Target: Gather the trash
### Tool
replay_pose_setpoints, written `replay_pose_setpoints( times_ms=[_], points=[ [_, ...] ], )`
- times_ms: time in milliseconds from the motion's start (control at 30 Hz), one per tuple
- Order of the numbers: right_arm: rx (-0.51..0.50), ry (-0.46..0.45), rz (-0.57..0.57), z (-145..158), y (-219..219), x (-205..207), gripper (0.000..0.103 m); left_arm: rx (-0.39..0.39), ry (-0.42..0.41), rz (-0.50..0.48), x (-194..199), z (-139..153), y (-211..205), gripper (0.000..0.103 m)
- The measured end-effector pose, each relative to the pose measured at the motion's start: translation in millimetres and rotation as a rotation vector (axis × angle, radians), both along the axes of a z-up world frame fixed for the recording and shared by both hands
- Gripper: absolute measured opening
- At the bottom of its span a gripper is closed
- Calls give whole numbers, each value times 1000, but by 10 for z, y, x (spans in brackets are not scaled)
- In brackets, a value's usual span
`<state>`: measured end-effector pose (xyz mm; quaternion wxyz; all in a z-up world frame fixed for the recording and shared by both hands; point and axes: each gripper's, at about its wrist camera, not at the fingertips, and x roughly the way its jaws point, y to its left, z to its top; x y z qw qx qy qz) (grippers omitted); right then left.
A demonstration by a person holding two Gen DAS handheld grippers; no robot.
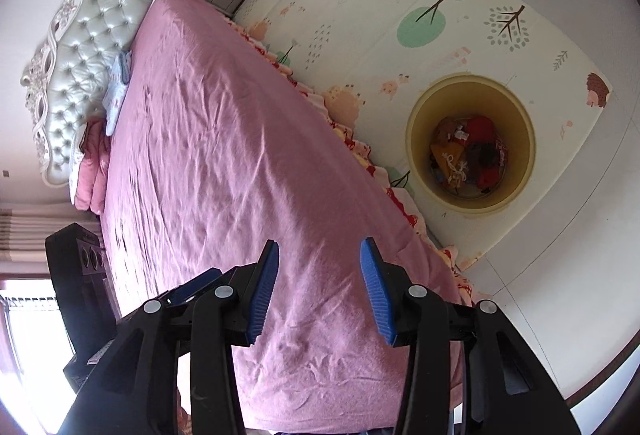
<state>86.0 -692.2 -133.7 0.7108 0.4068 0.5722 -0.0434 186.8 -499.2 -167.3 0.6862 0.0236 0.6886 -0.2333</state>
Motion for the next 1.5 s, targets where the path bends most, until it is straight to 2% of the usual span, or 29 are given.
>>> replay_pose_setpoints(
  times_ms=[333,533,633,800,1067,1333,1500],
  points=[
    [12,8,235,93,1146,84,42,0,-13,171,-271,115,1152,72],
    [-3,-10,339,219,1633,134,43,-2,-25,273,-420,190,1713,73],
    [-17,-18,378,298,1859,157,44,19,-42,319,-487,216,1984,80],
    [-45,-35,436,401,2254,156,49,55,-76,381,-602,284,2407,82],
    [-144,-107,514,718,2739,164,69,75,-125,491,-756,516,2996,99],
    [-209,-203,523,1142,3024,148,83,57,-261,550,-875,999,3314,99],
    [-257,-258,483,1401,3117,86,89,62,-294,547,-927,1215,3395,99]
  ],
)
